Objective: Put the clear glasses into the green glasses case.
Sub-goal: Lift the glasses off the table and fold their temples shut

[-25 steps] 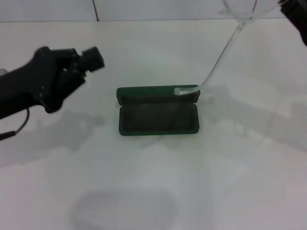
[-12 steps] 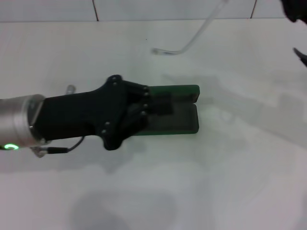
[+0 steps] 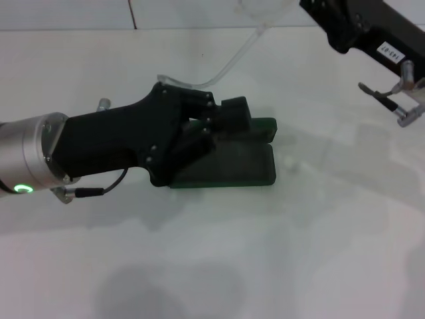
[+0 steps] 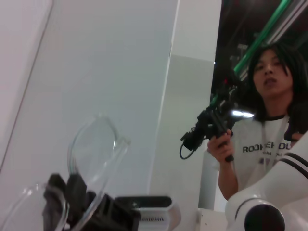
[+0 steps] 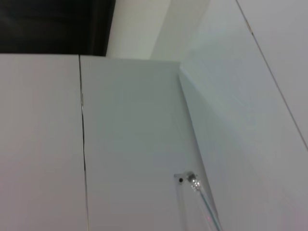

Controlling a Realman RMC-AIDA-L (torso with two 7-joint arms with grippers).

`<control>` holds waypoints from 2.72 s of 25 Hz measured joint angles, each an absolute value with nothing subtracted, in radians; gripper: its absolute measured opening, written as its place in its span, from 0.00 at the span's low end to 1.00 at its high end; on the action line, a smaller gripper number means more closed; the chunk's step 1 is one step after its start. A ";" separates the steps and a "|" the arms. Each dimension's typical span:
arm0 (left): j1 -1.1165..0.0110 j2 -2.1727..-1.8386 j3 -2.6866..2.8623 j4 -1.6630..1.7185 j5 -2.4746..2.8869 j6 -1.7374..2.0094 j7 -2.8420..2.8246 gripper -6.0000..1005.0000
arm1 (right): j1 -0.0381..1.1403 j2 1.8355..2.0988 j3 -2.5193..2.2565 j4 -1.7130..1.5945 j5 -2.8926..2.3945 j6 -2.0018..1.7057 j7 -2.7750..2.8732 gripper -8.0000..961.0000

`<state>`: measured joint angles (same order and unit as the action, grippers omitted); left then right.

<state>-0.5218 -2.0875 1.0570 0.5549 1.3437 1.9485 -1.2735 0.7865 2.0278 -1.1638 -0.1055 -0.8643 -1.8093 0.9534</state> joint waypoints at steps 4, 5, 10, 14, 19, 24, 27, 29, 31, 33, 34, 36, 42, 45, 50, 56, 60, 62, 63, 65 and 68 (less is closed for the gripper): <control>-0.517 -2.087 1.053 0.554 1.324 1.948 -1.273 0.05 | 0.782 2.028 -1.187 -0.104 -0.867 -1.787 0.953 0.12; -0.517 -2.087 1.053 0.554 1.324 1.948 -1.273 0.05 | 0.782 2.028 -1.195 -0.104 -0.867 -1.784 0.953 0.12; -0.514 -2.086 1.051 0.553 1.307 1.946 -1.272 0.05 | 0.782 2.028 -1.239 -0.110 -0.866 -1.762 0.955 0.12; -0.515 -2.086 1.051 0.553 1.306 1.942 -1.271 0.05 | 0.786 2.028 -1.276 -0.115 -0.866 -1.744 0.956 0.12; -0.516 -2.086 1.051 0.554 1.303 1.941 -1.264 0.05 | 0.793 2.028 -1.322 -0.131 -0.866 -1.726 0.955 0.12; -0.514 -2.085 1.049 0.554 1.296 1.939 -1.262 0.05 | 0.794 2.028 -1.415 -0.196 -0.865 -1.681 0.958 0.12; -0.514 -2.085 1.049 0.554 1.295 1.934 -1.262 0.05 | 0.791 2.028 -1.490 -0.248 -0.859 -1.651 0.959 0.12; -0.514 -2.085 1.049 0.554 1.295 1.931 -1.262 0.05 | 0.782 2.028 -1.530 -0.271 -0.826 -1.632 0.958 0.12; -0.512 -2.085 1.049 0.554 1.295 1.929 -1.262 0.05 | 0.769 2.028 -1.575 -0.282 -0.760 -1.615 0.954 0.12; -0.506 -2.084 1.049 0.553 1.295 1.929 -1.262 0.05 | 0.760 2.028 -1.606 -0.286 -0.707 -1.608 0.950 0.12; -0.506 -2.084 1.049 0.553 1.295 1.929 -1.262 0.05 | 0.760 2.028 -1.606 -0.286 -0.707 -1.608 0.950 0.12; -0.501 -2.083 1.048 0.552 1.295 1.929 -1.262 0.05 | 0.738 2.028 -1.603 -0.301 -0.681 -1.605 0.948 0.12; -0.501 -2.083 1.048 0.551 1.295 1.929 -1.254 0.05 | 0.720 2.028 -1.607 -0.313 -0.650 -1.601 0.938 0.13; -0.504 -2.083 1.048 0.537 1.295 1.928 -1.247 0.05 | 0.725 2.028 -1.628 -0.313 -0.655 -1.585 0.940 0.13; -0.508 -2.082 1.044 0.525 1.295 1.928 -1.239 0.05 | 0.744 2.028 -1.697 -0.320 -0.651 -1.550 0.942 0.13; -0.502 -2.084 1.023 0.517 1.294 1.928 -1.238 0.05 | 0.750 2.028 -1.775 -0.359 -0.649 -1.505 0.946 0.13; -0.502 -2.085 1.022 0.514 1.293 1.929 -1.238 0.05 | 0.750 2.028 -1.794 -0.364 -0.646 -1.500 0.946 0.13; -0.502 -2.085 1.022 0.514 1.293 1.929 -1.237 0.05 | 0.748 2.028 -1.795 -0.368 -0.646 -1.500 0.946 0.13; -0.502 -2.085 1.022 0.514 1.293 1.929 -1.237 0.05 | 0.746 2.028 -1.796 -0.370 -0.645 -1.500 0.946 0.13; -0.502 -2.085 1.022 0.514 1.293 1.930 -1.236 0.05 | 0.743 2.028 -1.797 -0.372 -0.644 -1.500 0.946 0.13; -0.501 -2.085 1.022 0.514 1.293 1.930 -1.236 0.05 | 0.734 2.028 -1.797 -0.372 -0.626 -1.500 0.943 0.13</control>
